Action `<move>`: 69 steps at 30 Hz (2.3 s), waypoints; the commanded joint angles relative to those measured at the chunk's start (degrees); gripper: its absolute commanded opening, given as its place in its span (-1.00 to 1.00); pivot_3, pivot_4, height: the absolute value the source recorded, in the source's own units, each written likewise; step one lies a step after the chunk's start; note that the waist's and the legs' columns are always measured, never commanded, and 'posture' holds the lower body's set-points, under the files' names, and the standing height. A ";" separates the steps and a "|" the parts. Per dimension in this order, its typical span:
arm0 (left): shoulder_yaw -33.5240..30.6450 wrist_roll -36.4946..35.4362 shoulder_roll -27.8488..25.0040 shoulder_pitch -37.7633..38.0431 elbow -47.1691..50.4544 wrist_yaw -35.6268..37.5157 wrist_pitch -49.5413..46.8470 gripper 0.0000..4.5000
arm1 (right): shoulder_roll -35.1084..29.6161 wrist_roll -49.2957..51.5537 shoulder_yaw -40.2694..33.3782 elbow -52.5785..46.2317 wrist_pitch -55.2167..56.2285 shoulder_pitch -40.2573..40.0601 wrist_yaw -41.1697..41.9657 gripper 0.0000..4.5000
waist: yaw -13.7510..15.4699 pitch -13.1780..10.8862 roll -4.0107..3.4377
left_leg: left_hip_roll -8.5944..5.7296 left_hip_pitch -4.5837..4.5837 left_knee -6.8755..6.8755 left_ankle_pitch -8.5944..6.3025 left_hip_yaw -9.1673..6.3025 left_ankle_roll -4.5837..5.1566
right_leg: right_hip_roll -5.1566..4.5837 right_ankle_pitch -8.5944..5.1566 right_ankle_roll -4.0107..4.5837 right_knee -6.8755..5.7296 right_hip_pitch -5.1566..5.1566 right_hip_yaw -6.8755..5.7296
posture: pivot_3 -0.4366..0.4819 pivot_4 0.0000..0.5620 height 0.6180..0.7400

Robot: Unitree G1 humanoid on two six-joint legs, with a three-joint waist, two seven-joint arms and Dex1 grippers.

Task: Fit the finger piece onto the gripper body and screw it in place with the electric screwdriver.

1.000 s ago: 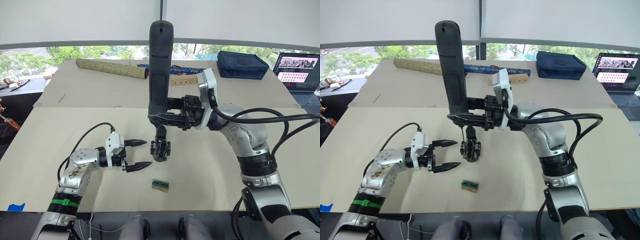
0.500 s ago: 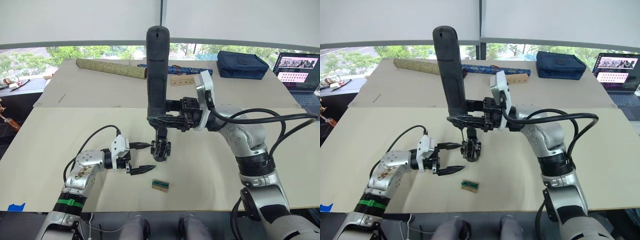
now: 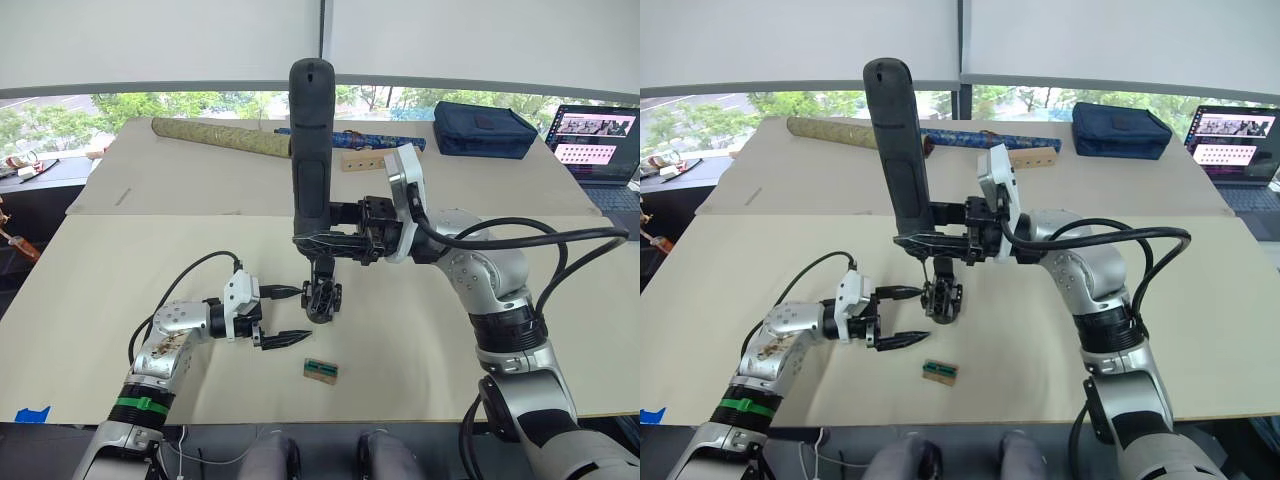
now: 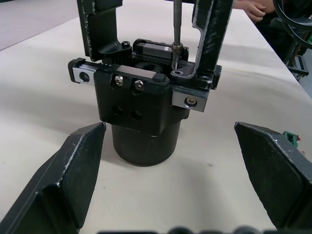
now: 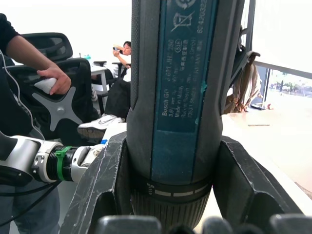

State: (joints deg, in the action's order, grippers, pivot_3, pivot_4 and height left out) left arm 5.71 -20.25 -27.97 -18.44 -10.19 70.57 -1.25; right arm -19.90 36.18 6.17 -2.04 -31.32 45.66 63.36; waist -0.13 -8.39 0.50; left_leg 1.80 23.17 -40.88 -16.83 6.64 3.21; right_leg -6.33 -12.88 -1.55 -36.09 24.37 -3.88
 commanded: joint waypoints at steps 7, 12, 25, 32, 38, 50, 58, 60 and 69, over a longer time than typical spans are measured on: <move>-0.57 0.05 0.70 -1.01 0.44 -0.39 1.70 1.00 | 0.11 0.69 -1.13 -2.19 0.96 -0.12 0.28 -0.15 | -0.04 0.00 0.00 | 0.00 0.00 0.00 0.00 0.00 0.00 | 0.00 0.00 0.00 0.00 0.00 0.00 | -0.05 -0.47 1.00; -0.65 0.18 0.55 -0.77 0.04 -0.27 2.03 1.00 | 0.16 0.47 -1.10 -2.17 1.16 -0.17 0.19 -0.15 | -0.04 0.00 0.00 | 0.01 -0.01 0.00 0.00 0.00 0.00 | 0.00 0.00 0.00 0.00 0.00 0.00 | -0.05 -0.47 1.00; -1.90 -0.11 0.52 0.10 -1.79 -1.43 2.14 1.00 | 0.70 -0.20 -0.71 -2.39 2.00 -0.71 0.05 -0.15 | -0.09 0.00 0.00 | 0.01 -0.01 0.00 0.00 0.00 0.00 | 0.00 0.00 0.00 -0.01 0.00 0.00 | -0.05 -0.47 1.00; -2.05 -0.20 0.72 -0.09 -2.47 -1.36 2.32 1.00 | 0.80 -1.15 -0.33 -2.62 2.92 -1.30 0.47 -0.15 | -0.15 0.00 0.00 | 0.01 -0.01 0.00 0.00 0.00 0.00 | 0.00 0.00 0.00 -0.01 0.00 0.00 | -0.05 -0.47 1.00; -1.69 -0.15 1.14 -0.35 -2.50 -1.22 2.50 1.00 | 0.65 -1.39 -0.33 -2.98 3.10 -1.46 0.68 -0.15 | -0.16 0.00 0.00 | 0.01 -0.01 0.00 0.00 0.00 0.00 | 0.00 0.00 0.00 -0.01 0.00 0.00 | -0.05 -0.47 1.00; 1.06 3.91 2.97 -3.58 -6.43 -1.73 4.13 1.00 | 1.04 -1.77 -0.26 -3.34 3.06 -1.95 0.33 -0.15 | -0.16 0.00 0.00 | -0.01 -0.02 -0.01 0.00 0.00 0.00 | 0.01 0.00 -0.01 -0.01 -0.01 0.00 | -0.05 -0.47 1.00; 3.27 7.08 5.65 -7.26 -11.90 -2.54 6.42 1.00 | 1.00 -1.82 -0.15 -3.57 2.79 -2.14 0.14 -0.15 | -0.12 0.00 0.00 | -0.02 0.00 -0.02 0.00 0.01 0.00 | 0.02 0.01 -0.01 -0.01 -0.01 -0.01 | -0.05 -0.47 1.00; 3.63 7.54 6.09 -7.88 -12.90 -2.17 6.81 1.00 | 1.01 -1.89 -0.14 -3.52 2.76 -2.10 0.02 -0.15 | -0.20 0.00 0.00 | -0.02 -0.01 -0.02 0.00 0.01 0.00 | 0.02 0.01 -0.01 -0.01 -0.01 -0.01 | -0.05 -0.47 1.00; 4.28 8.05 7.20 -9.23 -15.96 -1.18 7.19 1.00 | 1.01 -2.03 0.01 -3.62 2.75 -2.27 -0.24 -0.15 | -0.13 0.00 0.00 | -0.01 -0.02 -0.03 0.01 0.00 0.00 | 0.01 0.01 -0.01 -0.02 -0.02 -0.01 | -0.05 -0.47 1.00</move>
State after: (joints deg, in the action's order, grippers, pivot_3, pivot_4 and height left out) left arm 9.19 -12.82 -21.21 -27.27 -25.65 68.93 5.29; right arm -19.00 33.85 6.66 -2.96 -30.03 43.49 63.16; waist -0.26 -8.39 0.50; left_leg 1.79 23.15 -40.92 -16.82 6.64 3.20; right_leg -6.32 -12.88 -1.56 -36.11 24.33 -3.89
